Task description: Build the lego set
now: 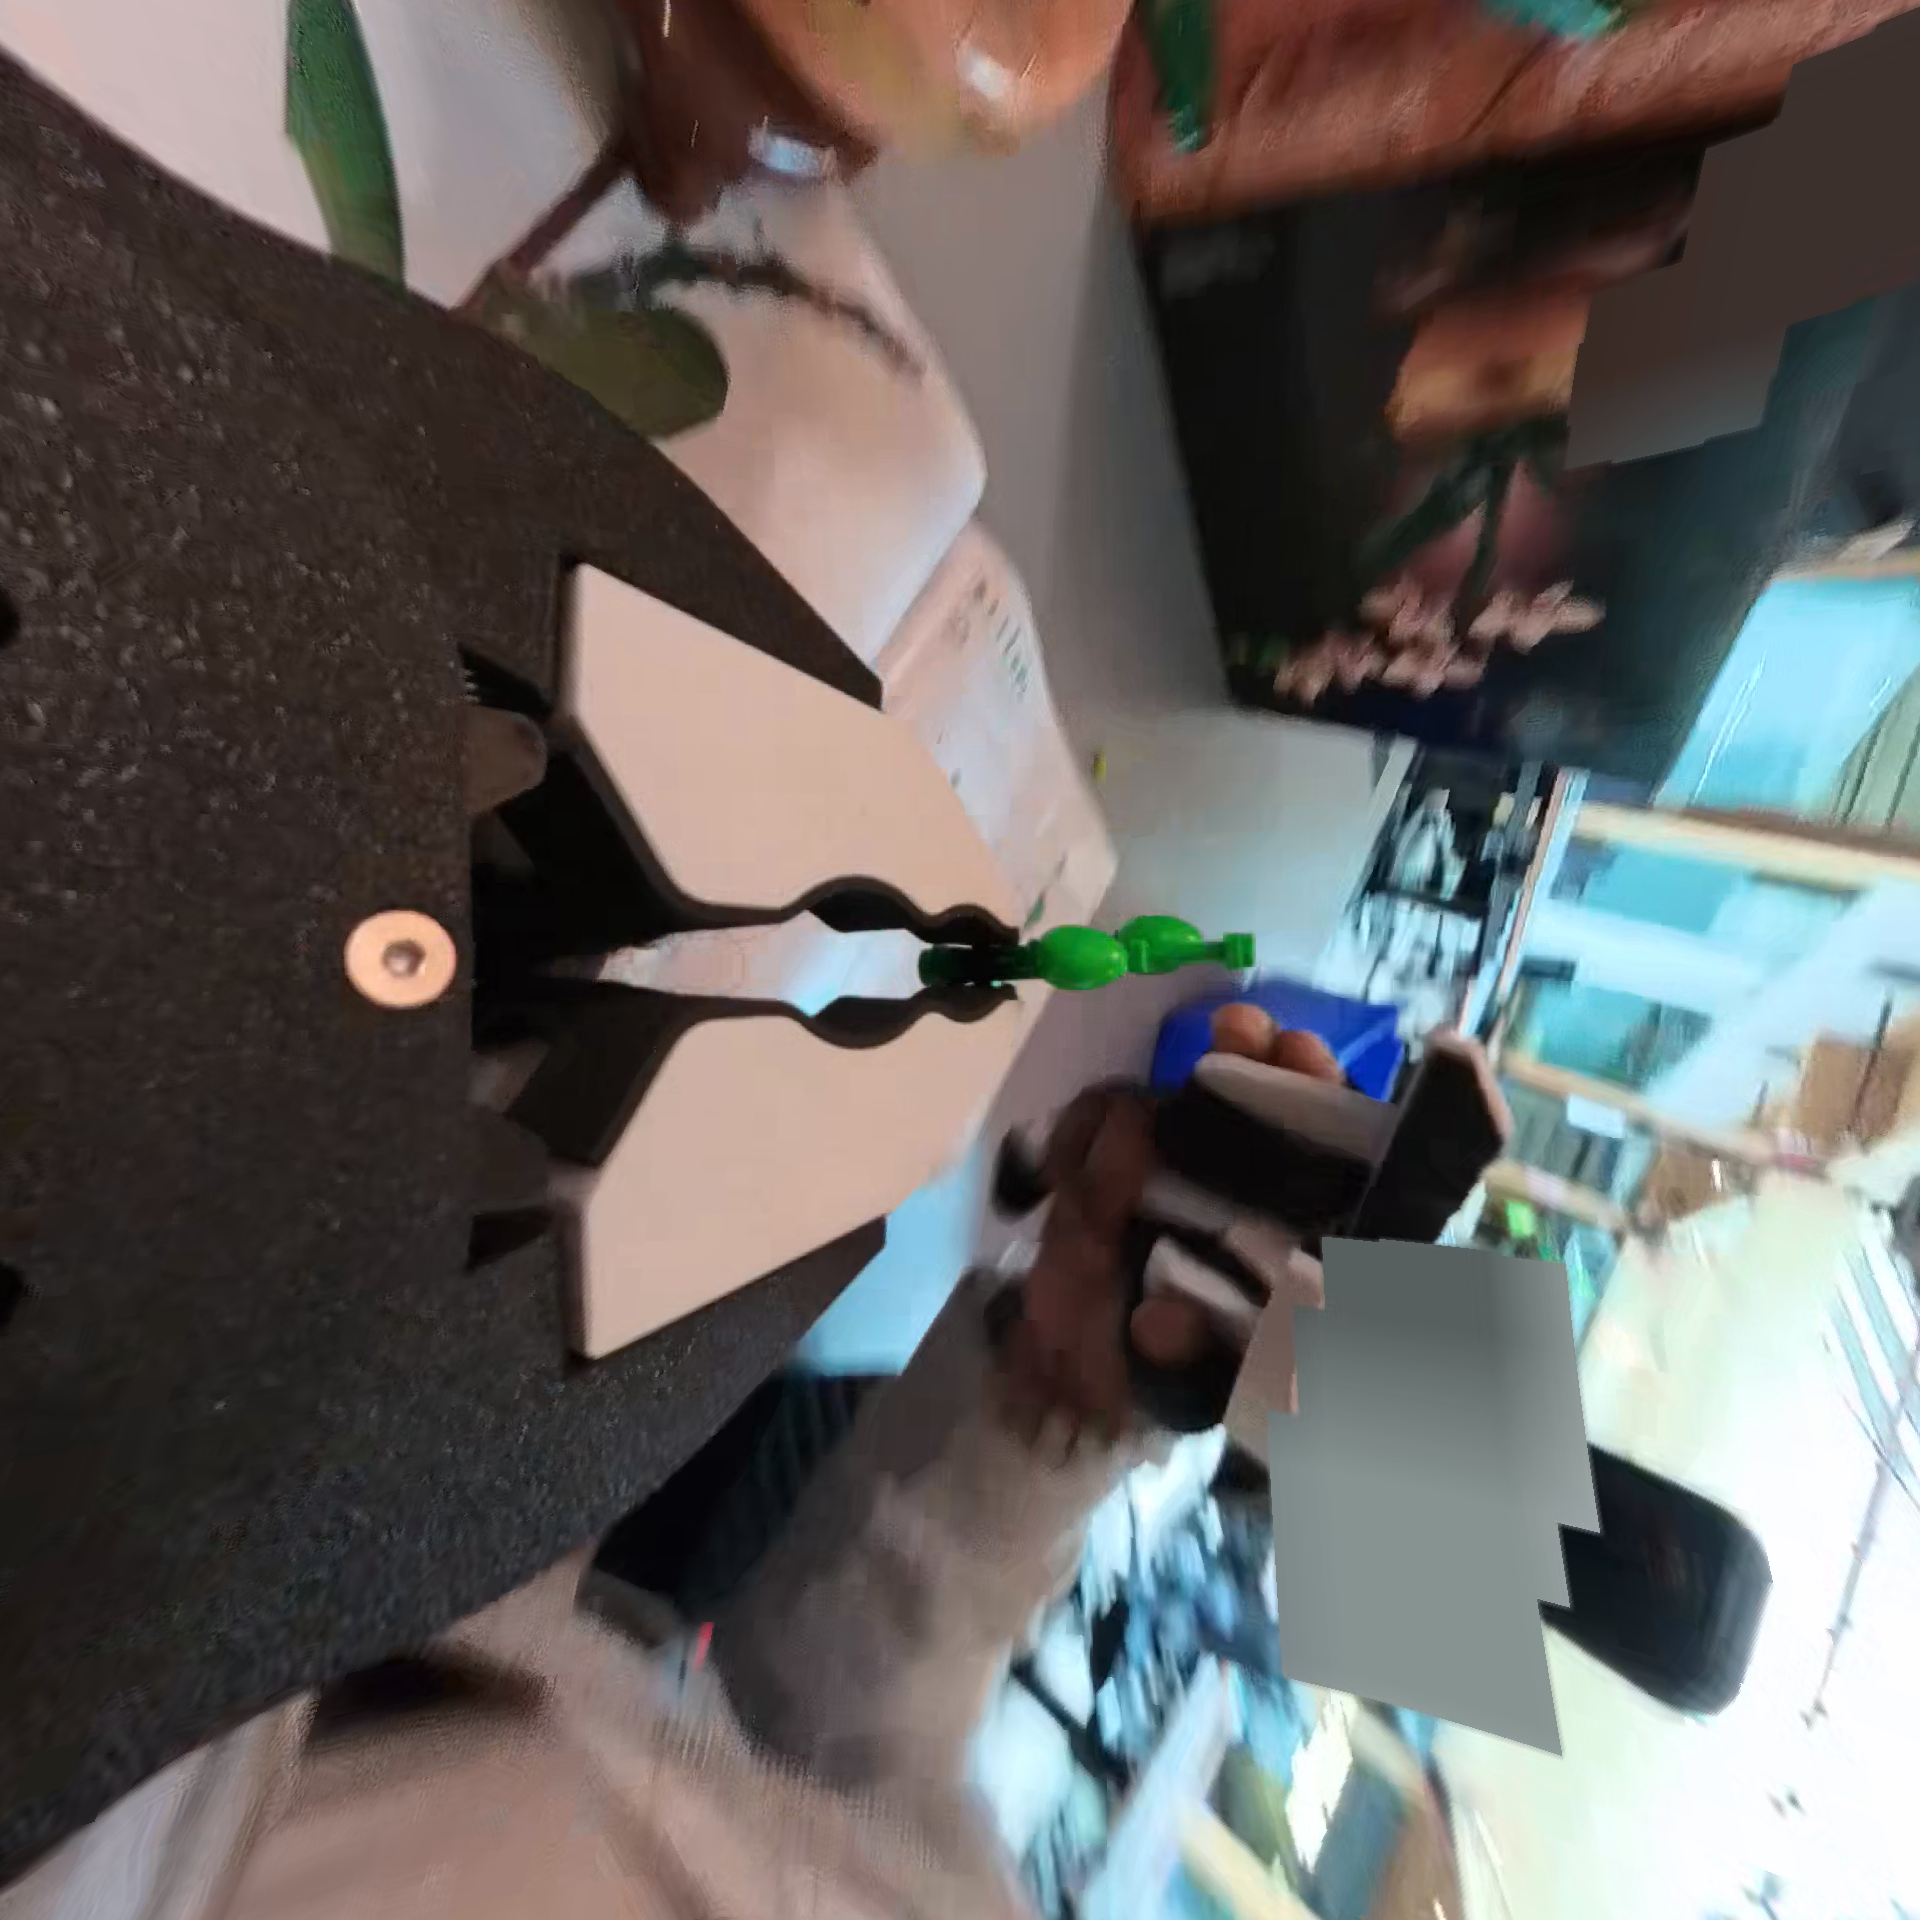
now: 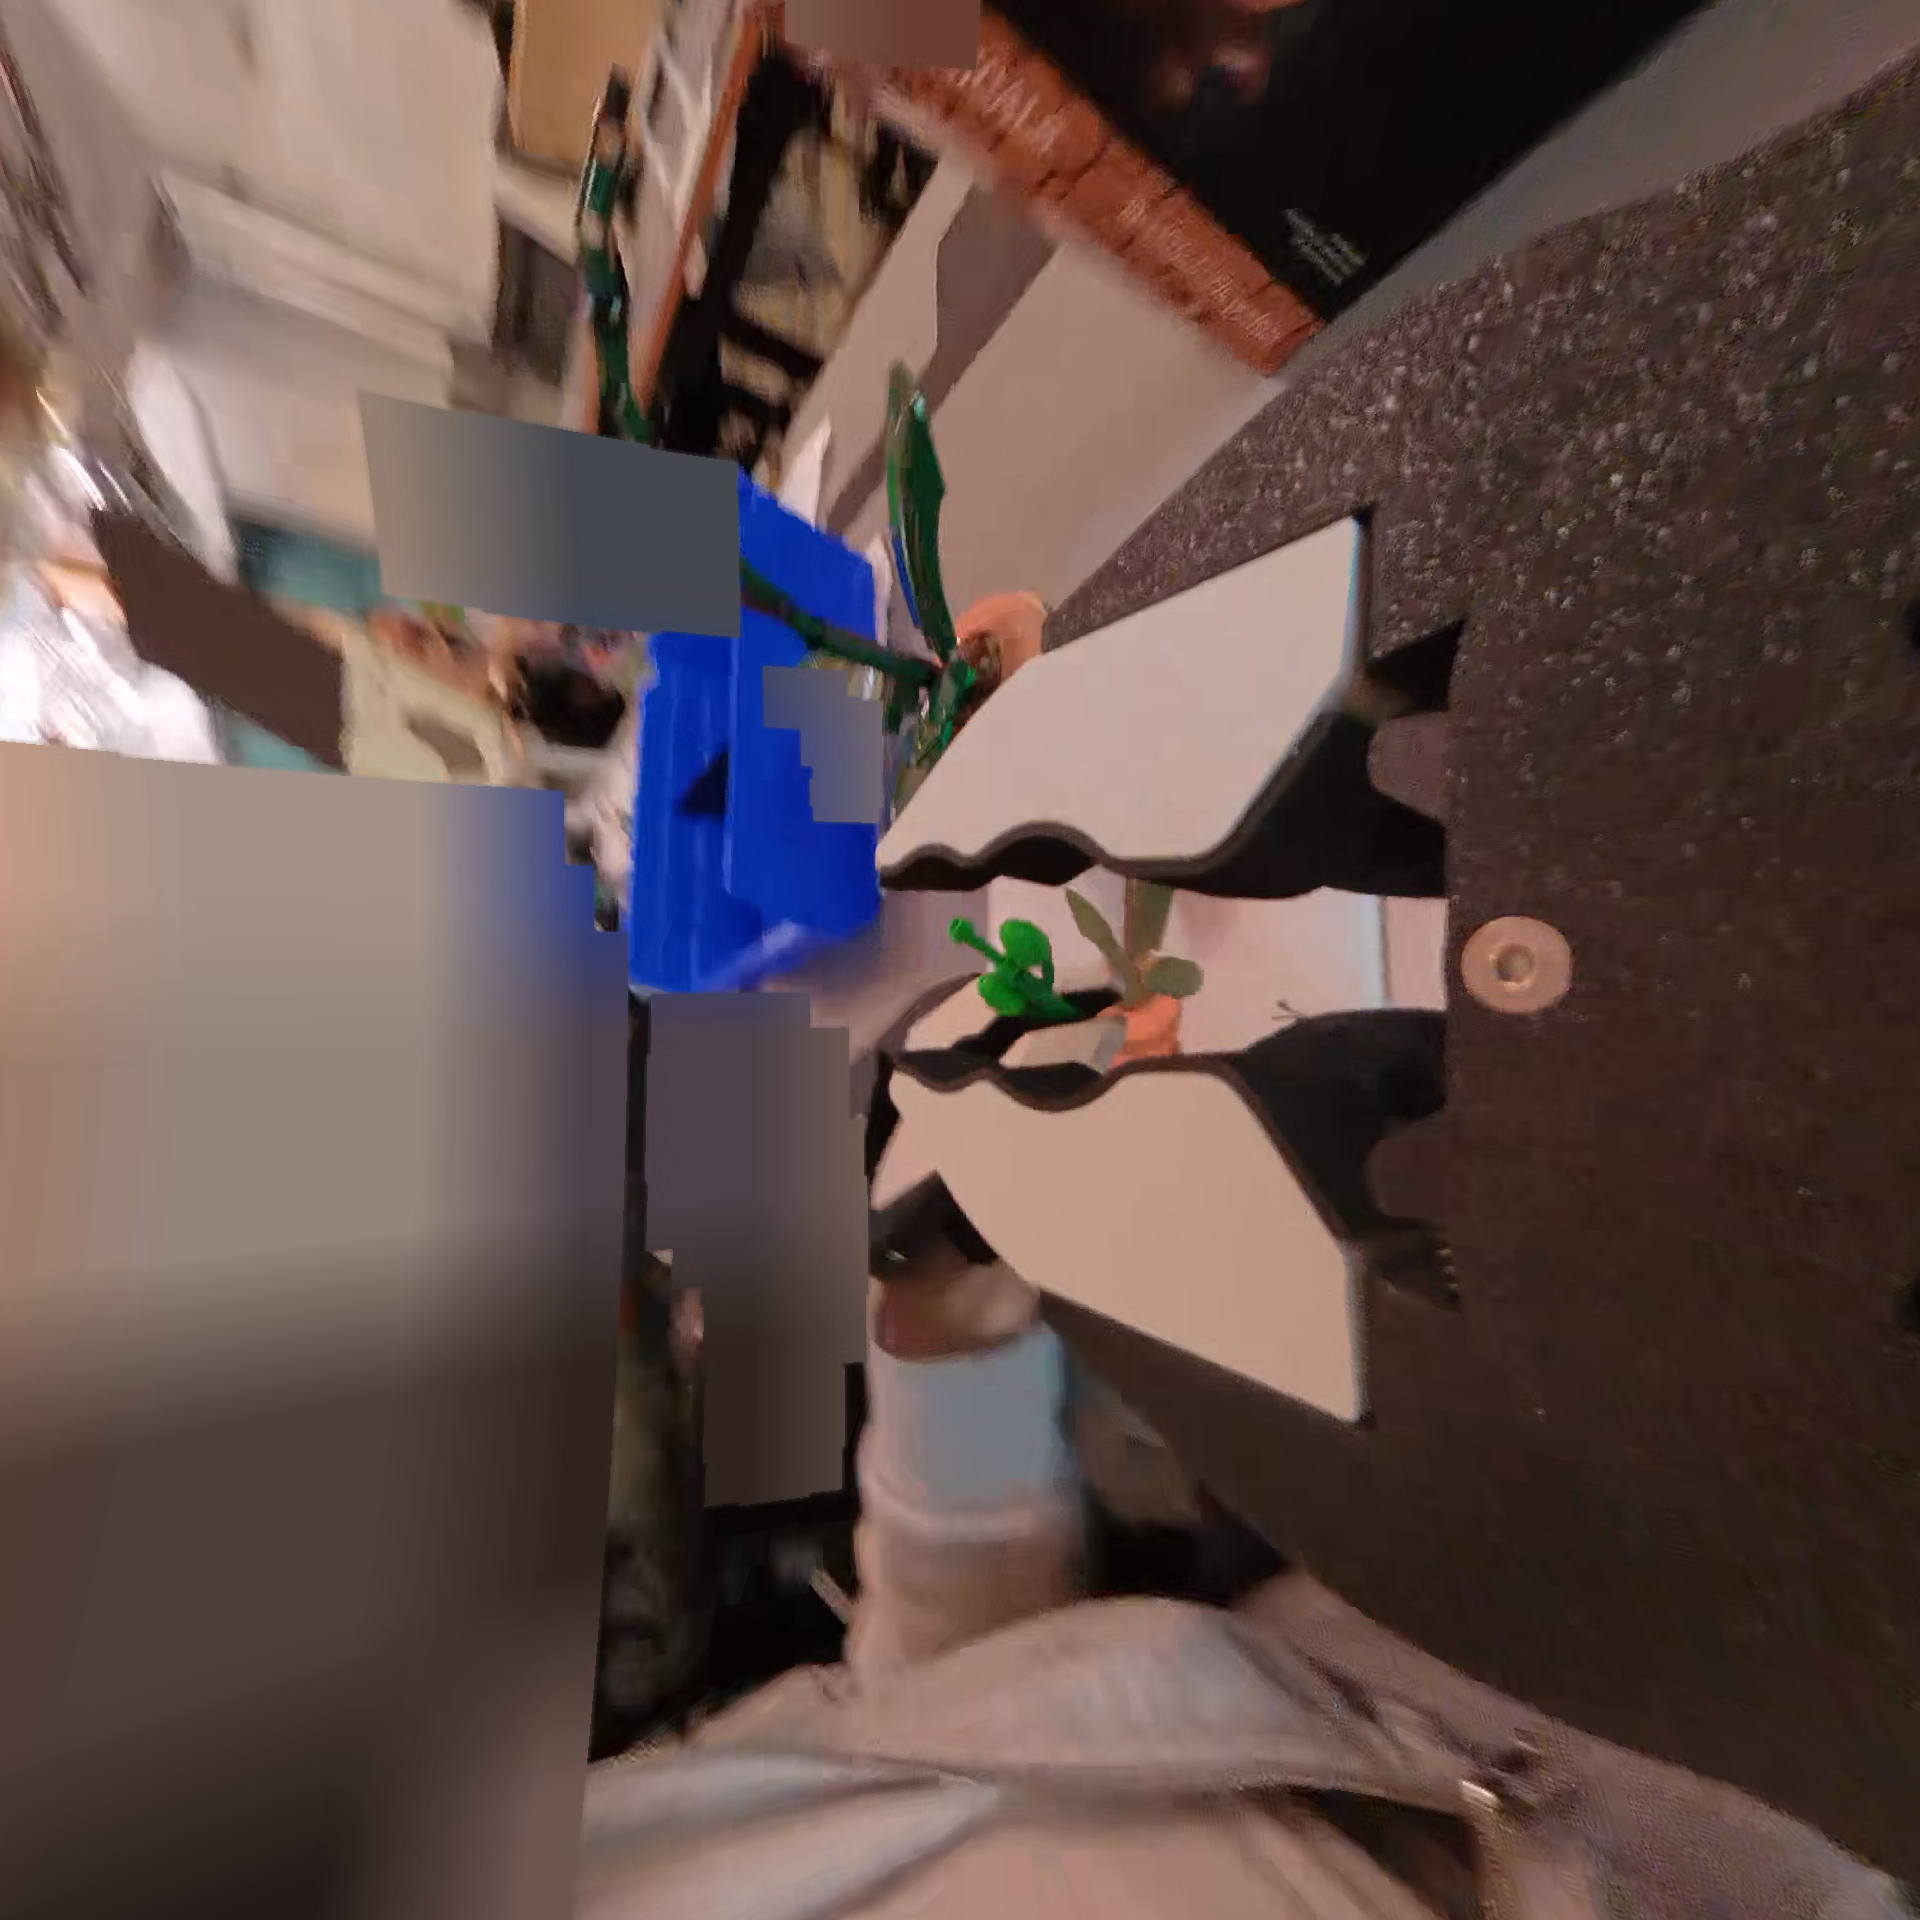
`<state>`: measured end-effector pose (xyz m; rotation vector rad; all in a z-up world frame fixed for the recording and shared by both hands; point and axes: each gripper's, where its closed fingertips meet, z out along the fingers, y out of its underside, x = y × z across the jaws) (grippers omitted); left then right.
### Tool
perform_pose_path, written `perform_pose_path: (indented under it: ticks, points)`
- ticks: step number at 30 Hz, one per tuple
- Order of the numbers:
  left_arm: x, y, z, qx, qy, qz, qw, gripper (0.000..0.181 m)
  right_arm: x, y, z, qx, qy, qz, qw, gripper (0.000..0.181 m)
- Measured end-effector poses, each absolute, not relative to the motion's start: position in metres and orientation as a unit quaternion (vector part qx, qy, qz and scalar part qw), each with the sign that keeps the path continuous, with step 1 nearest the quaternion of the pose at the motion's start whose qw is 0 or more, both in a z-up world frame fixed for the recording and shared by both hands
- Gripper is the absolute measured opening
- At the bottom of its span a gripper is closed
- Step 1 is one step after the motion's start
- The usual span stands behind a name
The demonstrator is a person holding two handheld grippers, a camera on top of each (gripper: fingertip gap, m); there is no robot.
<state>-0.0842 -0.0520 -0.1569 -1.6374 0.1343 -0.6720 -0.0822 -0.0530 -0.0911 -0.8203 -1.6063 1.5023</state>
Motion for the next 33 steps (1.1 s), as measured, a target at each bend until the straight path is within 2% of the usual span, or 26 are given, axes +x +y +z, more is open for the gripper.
perform_pose_path:
  ticks: [2, 5, 11, 19, 22, 33]
  points:
    - [-0.083, -0.065, -0.164, -0.72, 0.085, -0.337, 0.601, 0.006, -0.081, -0.06, -0.093, -0.288, -0.723, 0.544, 0.312, 0.022]
    - [-0.076, -0.082, -0.17, -0.728, 0.131, -0.353, 0.573, 0.006, -0.074, -0.069, -0.112, -0.275, -0.85, 0.425, 0.149, 0.028]
    - [-0.06, -0.092, -0.181, -0.741, 0.191, -0.369, 0.527, 0.006, -0.076, -0.093, -0.15, -0.294, -0.899, 0.324, -0.021, 0.02]
    - [-0.056, -0.094, -0.188, -0.753, 0.204, -0.361, 0.511, 0.006, -0.075, -0.089, -0.163, -0.305, -0.909, 0.281, -0.033, 0.013]
    - [-0.056, -0.094, -0.189, -0.756, 0.204, -0.355, 0.51, 0.006, -0.072, -0.09, -0.164, -0.302, -0.911, 0.278, -0.047, 0.005]
    - [-0.053, -0.094, -0.198, -0.775, 0.22, -0.326, 0.496, 0.006, -0.07, -0.092, -0.174, -0.291, -0.918, 0.268, -0.038, 0.004]
